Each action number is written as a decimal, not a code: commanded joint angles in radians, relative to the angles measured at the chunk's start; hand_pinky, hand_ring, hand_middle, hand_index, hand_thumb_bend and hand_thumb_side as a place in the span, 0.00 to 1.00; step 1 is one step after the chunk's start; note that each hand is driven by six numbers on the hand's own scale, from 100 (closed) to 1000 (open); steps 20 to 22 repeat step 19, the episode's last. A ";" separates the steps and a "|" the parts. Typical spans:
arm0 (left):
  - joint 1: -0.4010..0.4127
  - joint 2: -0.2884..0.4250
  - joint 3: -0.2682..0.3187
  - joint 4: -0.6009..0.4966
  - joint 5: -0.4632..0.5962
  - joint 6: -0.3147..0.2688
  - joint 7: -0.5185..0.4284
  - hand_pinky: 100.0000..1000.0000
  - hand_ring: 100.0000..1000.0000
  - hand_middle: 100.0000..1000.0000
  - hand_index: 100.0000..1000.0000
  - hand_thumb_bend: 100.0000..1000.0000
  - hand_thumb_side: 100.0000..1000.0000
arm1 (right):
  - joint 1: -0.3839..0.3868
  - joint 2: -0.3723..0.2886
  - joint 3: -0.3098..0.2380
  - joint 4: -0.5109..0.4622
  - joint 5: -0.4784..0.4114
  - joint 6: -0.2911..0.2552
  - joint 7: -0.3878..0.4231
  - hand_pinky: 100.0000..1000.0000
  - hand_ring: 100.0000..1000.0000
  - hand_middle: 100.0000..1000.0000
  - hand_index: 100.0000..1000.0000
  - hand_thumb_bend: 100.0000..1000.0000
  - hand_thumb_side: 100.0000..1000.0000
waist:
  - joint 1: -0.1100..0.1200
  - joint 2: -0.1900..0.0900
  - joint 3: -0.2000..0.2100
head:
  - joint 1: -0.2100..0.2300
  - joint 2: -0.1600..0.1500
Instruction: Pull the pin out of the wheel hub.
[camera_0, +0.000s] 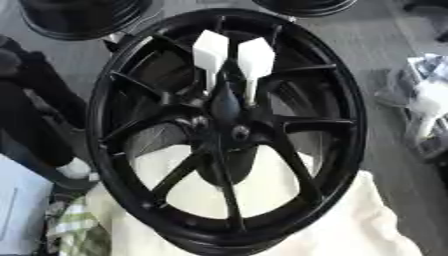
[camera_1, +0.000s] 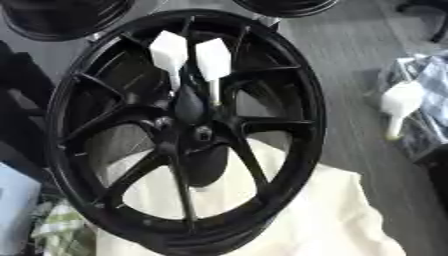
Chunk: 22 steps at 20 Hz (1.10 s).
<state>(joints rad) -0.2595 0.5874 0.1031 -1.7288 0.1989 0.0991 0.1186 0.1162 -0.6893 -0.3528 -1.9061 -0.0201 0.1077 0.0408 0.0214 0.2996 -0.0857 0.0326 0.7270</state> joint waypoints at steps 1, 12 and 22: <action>-0.011 0.018 0.012 -0.017 0.003 0.000 0.001 0.71 0.62 0.49 0.70 0.00 0.67 | 0.000 -0.012 -0.018 0.031 0.010 0.021 -0.022 0.72 0.80 0.75 0.93 0.00 0.11 | -0.001 -0.011 0.001 | 0.004 -0.004; -0.041 0.001 0.001 -0.029 0.013 0.000 -0.011 0.71 0.62 0.49 0.70 0.00 0.67 | -0.080 -0.006 0.031 -0.065 -0.267 -0.022 -0.172 0.62 0.72 0.63 0.88 0.00 0.62 | 0.004 -0.011 0.002 | 0.003 -0.001; -0.100 -0.032 -0.013 -0.055 0.034 0.006 -0.027 0.71 0.62 0.49 0.70 0.00 0.66 | -0.188 -0.004 0.074 -0.005 -0.420 -0.082 -0.070 0.59 0.66 0.56 0.83 0.00 0.65 | 0.006 -0.010 0.016 | -0.003 -0.010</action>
